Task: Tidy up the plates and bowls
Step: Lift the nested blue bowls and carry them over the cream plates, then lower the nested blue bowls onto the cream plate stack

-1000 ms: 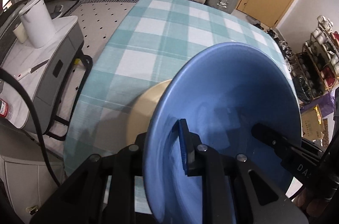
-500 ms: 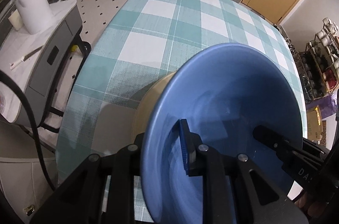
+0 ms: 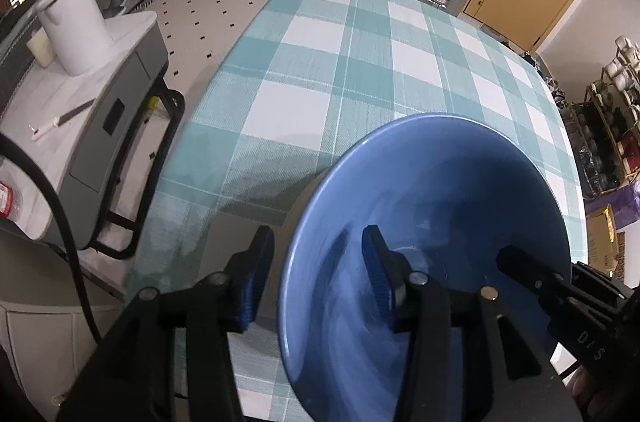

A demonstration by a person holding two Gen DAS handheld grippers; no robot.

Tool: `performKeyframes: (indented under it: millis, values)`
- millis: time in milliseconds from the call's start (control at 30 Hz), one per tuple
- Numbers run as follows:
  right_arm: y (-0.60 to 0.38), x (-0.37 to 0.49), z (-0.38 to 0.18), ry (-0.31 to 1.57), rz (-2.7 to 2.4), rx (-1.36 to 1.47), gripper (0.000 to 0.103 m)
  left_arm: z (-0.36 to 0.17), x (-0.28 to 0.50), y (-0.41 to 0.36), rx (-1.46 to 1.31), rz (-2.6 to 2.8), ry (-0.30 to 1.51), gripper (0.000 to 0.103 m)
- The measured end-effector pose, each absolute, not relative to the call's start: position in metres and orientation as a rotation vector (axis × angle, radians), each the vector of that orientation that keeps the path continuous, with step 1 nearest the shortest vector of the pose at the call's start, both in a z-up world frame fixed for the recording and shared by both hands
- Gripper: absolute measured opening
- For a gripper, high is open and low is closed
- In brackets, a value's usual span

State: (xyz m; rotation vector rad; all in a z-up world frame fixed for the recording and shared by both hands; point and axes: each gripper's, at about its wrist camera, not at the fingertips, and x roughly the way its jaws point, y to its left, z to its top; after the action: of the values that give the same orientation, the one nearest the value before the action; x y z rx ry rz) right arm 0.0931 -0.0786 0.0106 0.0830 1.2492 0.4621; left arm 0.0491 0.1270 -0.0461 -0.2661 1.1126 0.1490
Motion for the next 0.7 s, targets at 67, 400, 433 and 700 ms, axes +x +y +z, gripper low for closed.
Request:
performKeyframes:
  millis: [67,400,433,700]
  values:
    - [-0.081,0.091,0.013,1.234,0.458,0.083,0.02,-0.045,0.048,0.129,-0.268,0.154,1.111,0.047]
    - [-0.098,0.074,0.045,1.054,0.457,0.059,0.037,-0.044,0.029,0.151,-0.375,0.191,1.029,0.051]
    - [-0.101,0.072,0.049,1.033,0.461,0.063,0.037,-0.041,0.026,0.152,-0.399,0.174,1.01,0.051]
    - [-0.112,0.052,0.073,0.901,0.515,0.086,0.037,-0.001,0.006,0.14,-0.381,0.147,0.854,0.051]
